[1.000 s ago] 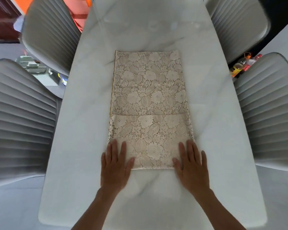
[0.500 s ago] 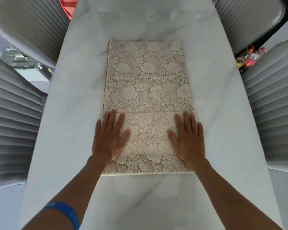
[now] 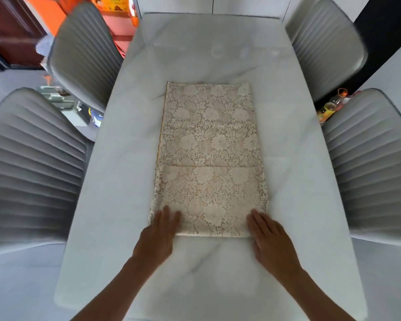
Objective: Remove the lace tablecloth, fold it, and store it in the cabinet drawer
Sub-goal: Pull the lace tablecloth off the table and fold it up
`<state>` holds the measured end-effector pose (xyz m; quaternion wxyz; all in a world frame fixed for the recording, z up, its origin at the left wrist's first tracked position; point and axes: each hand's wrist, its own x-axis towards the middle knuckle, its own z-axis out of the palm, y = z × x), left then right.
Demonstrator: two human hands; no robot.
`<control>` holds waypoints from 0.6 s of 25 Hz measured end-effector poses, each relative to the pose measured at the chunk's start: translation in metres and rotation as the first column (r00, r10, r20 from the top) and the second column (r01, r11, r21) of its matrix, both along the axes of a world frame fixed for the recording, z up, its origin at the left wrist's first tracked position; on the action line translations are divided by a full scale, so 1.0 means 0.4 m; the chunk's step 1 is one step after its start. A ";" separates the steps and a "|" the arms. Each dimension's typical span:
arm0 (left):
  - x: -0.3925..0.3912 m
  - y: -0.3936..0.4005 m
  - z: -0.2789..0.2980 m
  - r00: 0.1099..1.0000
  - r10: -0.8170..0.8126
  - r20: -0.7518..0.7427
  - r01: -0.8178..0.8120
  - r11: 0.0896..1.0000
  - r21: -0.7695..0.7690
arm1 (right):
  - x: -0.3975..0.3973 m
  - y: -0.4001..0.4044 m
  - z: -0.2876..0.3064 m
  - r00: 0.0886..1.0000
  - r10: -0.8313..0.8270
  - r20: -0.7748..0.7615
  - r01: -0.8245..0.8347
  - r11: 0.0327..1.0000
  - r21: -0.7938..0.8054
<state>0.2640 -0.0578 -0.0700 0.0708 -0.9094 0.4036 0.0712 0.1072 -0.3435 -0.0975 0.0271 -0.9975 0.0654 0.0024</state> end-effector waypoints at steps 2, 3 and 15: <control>-0.015 -0.022 0.005 0.997 0.016 0.080 -0.018 1.000 0.021 | 0.016 0.005 0.000 0.999 -0.023 0.049 0.025 0.999 -0.041; -0.023 -0.021 0.002 0.996 0.017 0.084 -0.017 1.000 0.003 | 0.013 0.008 -0.002 0.997 -0.028 0.076 0.031 0.999 -0.036; -0.194 0.075 0.079 0.999 0.033 -0.039 -0.032 0.999 0.033 | -0.205 0.096 0.052 0.989 -0.076 0.130 0.082 0.996 -0.040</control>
